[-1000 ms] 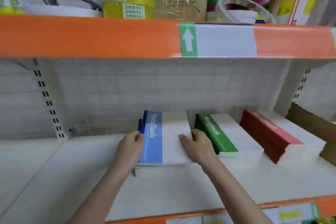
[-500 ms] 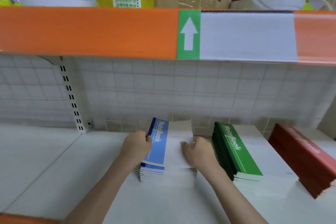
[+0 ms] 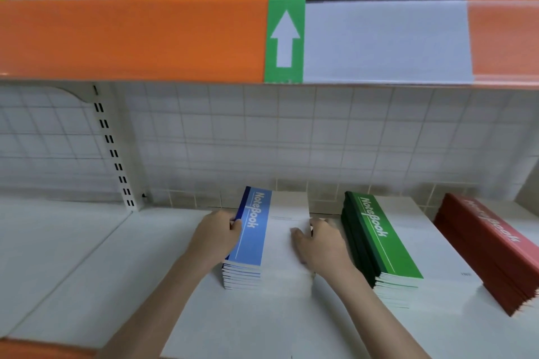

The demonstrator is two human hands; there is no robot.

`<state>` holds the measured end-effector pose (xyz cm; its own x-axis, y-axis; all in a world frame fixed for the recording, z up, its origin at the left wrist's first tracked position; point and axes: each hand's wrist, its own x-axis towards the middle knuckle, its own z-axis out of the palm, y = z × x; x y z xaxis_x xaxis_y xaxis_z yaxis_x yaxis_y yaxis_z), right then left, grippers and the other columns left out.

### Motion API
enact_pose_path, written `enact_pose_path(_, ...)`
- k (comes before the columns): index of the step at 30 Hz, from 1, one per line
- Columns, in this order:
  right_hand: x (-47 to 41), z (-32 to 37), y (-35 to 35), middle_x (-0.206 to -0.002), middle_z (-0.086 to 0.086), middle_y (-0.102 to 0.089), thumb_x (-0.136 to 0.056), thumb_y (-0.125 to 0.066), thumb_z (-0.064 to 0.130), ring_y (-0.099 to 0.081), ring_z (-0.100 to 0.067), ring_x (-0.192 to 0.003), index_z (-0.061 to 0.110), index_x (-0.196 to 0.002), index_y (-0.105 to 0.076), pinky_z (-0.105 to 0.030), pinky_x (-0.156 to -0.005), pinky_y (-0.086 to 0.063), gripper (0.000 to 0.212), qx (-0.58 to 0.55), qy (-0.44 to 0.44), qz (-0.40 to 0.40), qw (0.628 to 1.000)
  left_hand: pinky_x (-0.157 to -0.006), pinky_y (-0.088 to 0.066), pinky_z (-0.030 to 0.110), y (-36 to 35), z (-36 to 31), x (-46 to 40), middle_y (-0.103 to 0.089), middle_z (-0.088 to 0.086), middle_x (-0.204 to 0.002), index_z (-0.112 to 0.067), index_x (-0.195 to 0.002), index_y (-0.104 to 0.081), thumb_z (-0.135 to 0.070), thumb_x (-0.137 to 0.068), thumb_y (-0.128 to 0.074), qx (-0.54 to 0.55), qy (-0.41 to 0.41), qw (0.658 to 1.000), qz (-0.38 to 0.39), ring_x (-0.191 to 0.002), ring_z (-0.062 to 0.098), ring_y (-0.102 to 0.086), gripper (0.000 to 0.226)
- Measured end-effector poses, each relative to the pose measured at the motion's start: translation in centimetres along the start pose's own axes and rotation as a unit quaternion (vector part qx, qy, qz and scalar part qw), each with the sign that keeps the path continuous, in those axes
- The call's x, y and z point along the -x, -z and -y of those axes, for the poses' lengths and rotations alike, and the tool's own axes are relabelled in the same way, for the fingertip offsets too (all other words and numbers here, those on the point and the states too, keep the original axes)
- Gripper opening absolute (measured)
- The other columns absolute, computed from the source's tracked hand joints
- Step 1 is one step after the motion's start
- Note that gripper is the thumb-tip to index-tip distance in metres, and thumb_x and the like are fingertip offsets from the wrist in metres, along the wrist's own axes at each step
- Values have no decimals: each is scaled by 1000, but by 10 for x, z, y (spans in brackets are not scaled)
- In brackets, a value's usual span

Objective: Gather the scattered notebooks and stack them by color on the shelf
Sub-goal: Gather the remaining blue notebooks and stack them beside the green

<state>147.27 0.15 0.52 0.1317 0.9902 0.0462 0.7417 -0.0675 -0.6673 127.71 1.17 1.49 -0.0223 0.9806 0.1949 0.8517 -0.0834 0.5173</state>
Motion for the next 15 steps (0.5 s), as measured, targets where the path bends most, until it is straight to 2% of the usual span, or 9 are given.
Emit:
enact_pose_path(3,-2,-5,-2,-104,-12,-53,-96,-46,32,-59,-31,-90,3,-96,-58,-40,-82,-50,32,-78,-7,2,997,-52,-26,26,-3,5,0,-40,3,-55,-11,-64,-40,-20,-97,-44,31,15,999,6,-51,14,-34,34)
enact_pose_path(5,-3,-6,-2,-94,-10,-57,-99,-42,26,-56,-29,-88,5,-94,-57,-33,-82,-44,26,-195,-37,20,980,-57,-32,26,-5,6,-2,-48,7,-62,-9,-71,-48,-24,-98,-41,77,41,996,18,-57,17,-42,32)
enact_pose_path(6,-4,-6,-1,-93,-6,-58,-100,-41,25,-57,-24,-87,6,-101,-57,-32,-86,-42,25,-272,-65,38,959,-61,-36,27,-6,6,-4,-55,8,-68,-8,-77,-53,-27,-99,-39,128,65,989,33,-62,18,-48,33)
enact_pose_path(7,-4,-6,0,-98,-1,-60,-101,-40,26,-57,-17,-90,9,-108,-55,-30,-91,-40,23,-343,-93,63,933,-64,-41,27,-8,5,-5,-62,7,-73,-7,-83,-56,-30,-101,-37,209,105,971,55,-65,19,-56,34)
enact_pose_path(9,-7,-7,-1,-121,3,-59,-101,-39,31,-57,-13,-108,11,-130,-48,-26,-96,-41,36,-439,-132,106,882,-62,-49,27,-12,1,-5,-72,2,-73,-11,-89,-63,-35,-101,-39,387,203,892,116,-63,19,-67,35)
enact_pose_path(10,-9,-9,-3,-126,1,-60,-101,-39,32,-58,-15,-111,15,-136,-46,-26,-91,-45,39,-464,-140,124,866,-57,-50,26,-14,1,-4,-74,2,-71,-15,-91,-65,-39,-100,-41,441,237,855,139,-59,19,-69,35)
enact_pose_path(11,-10,-9,-4,-122,-1,-63,-101,-38,31,-62,-16,-106,18,-135,-47,-25,-80,-51,37,-486,-143,139,851,-53,-49,24,-17,1,-3,-74,2,-70,-17,-92,-66,-42,-98,-43,465,253,835,149,-56,19,-69,34)
enact_pose_path(13,-10,-7,-8,-110,-1,-65,-101,-39,29,-67,-16,-90,21,-132,-46,-24,-61,-54,33,-493,-141,153,845,-54,-50,26,-23,3,-6,-73,3,-68,-20,-95,-65,-43,-97,-46,480,267,825,134,-56,21,-69,31)
enact_pose_path(15,-11,-6,-11,-105,-1,-64,-100,-41,28,-67,-16,-83,22,-133,-42,-25,-58,-53,33,-482,-134,146,854,-59,-50,29,-27,4,-10,-73,4,-71,-23,-99,-64,-40,-98,-46,485,264,827,104,-61,24,-67,25)
